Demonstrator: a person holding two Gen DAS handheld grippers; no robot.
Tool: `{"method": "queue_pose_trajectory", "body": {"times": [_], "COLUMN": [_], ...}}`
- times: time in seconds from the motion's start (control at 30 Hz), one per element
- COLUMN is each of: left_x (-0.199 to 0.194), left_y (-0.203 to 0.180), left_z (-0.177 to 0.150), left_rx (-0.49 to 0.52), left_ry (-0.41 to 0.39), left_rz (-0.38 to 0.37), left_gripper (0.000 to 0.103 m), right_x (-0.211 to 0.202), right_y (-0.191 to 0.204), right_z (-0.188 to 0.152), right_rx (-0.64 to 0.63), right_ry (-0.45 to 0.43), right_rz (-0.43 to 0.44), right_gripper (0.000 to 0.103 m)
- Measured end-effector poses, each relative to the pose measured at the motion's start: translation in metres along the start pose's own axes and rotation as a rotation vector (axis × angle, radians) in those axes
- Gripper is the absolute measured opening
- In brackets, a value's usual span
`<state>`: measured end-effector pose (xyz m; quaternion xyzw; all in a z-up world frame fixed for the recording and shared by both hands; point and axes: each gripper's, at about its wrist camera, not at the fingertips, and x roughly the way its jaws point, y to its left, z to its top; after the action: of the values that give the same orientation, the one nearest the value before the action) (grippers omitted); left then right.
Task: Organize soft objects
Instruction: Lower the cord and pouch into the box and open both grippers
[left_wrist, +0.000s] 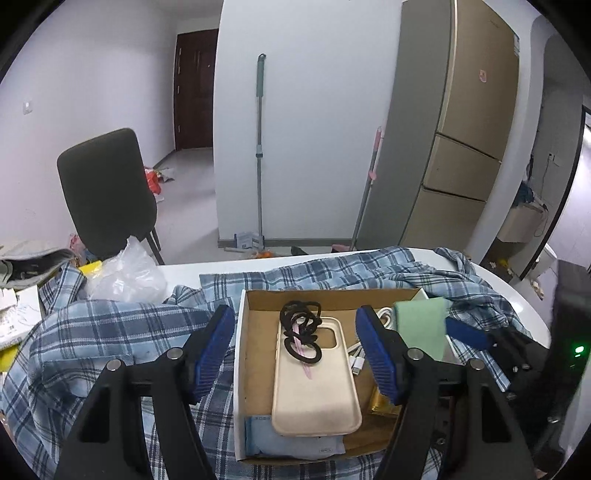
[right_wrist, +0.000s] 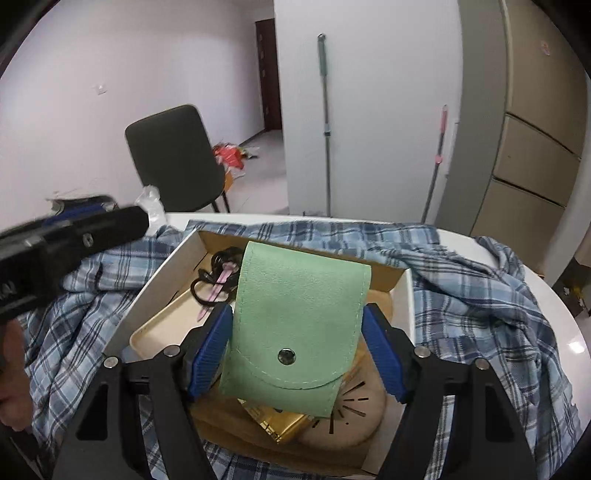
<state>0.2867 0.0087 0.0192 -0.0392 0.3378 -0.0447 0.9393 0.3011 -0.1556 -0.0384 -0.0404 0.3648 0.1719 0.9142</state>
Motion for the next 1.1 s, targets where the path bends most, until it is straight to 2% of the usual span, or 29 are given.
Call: {"method": "queue_pose_trajectory", "body": {"times": [0.07,0.1,0.13,0.33,0.47,0.53,0.6,0.67,0.73,0.8,0.83,1.0,1.1], "left_x": [-0.002,-0.003,-0.003,-0.006,-0.013,-0.021,-0.034,-0.046,-0.066,-0.088,-0.097,-0.138,-0.167], "left_y": [0.000,0.001,0.002,0.002,-0.003,-0.006,-0.010,-0.012,-0.014,-0.015,-0.015,-0.030,-0.034], "left_z": [0.001,0.001,0.001,0.002,0.002,0.001,-0.003,-0.005,-0.009,-0.013,-0.016,-0.036,-0.056], "left_rx": [-0.005,-0.009,-0.012,-0.011,0.006,0.012,0.005,0.003,0.001,0.011,0.019,0.099,0.110], "left_ry": [-0.007,-0.008,-0.009,-0.025,-0.050,-0.095,-0.181,-0.227,-0.297,-0.368,-0.392,-0.448,-0.522], "left_rz": [-0.003,-0.005,-0.005,0.006,0.008,0.012,0.018,-0.002,-0.015,-0.006,-0.001,0.019,0.002], "left_gripper": [0.070,0.070,0.070,0.070,0.070,0.070,0.070,0.070,0.071,0.076,0.086,0.088,0.103], "right_x": [0.001,0.001,0.000,-0.009,-0.024,-0.037,-0.054,-0.075,-0.097,-0.117,-0.128,-0.172,-0.195], "right_y": [0.001,-0.001,-0.002,-0.013,-0.020,-0.026,-0.029,-0.029,-0.025,-0.023,-0.022,-0.010,-0.005], "right_z": [-0.001,-0.001,-0.001,0.005,0.013,0.018,0.021,0.021,0.018,0.013,0.009,-0.008,-0.020], "right_rx": [0.002,0.012,0.025,0.065,0.069,0.089,0.111,0.104,0.085,0.091,0.092,0.053,0.053], "right_ry": [-0.003,-0.012,-0.020,-0.047,-0.119,-0.168,-0.227,-0.306,-0.386,-0.442,-0.466,-0.550,-0.591], "right_rz": [-0.026,-0.043,-0.047,-0.053,-0.116,-0.139,-0.145,-0.166,-0.180,-0.161,-0.147,-0.123,-0.117], "right_gripper": [0.082,0.090,0.093,0.093,0.093,0.093,0.093,0.094,0.098,0.100,0.101,0.102,0.103]}}
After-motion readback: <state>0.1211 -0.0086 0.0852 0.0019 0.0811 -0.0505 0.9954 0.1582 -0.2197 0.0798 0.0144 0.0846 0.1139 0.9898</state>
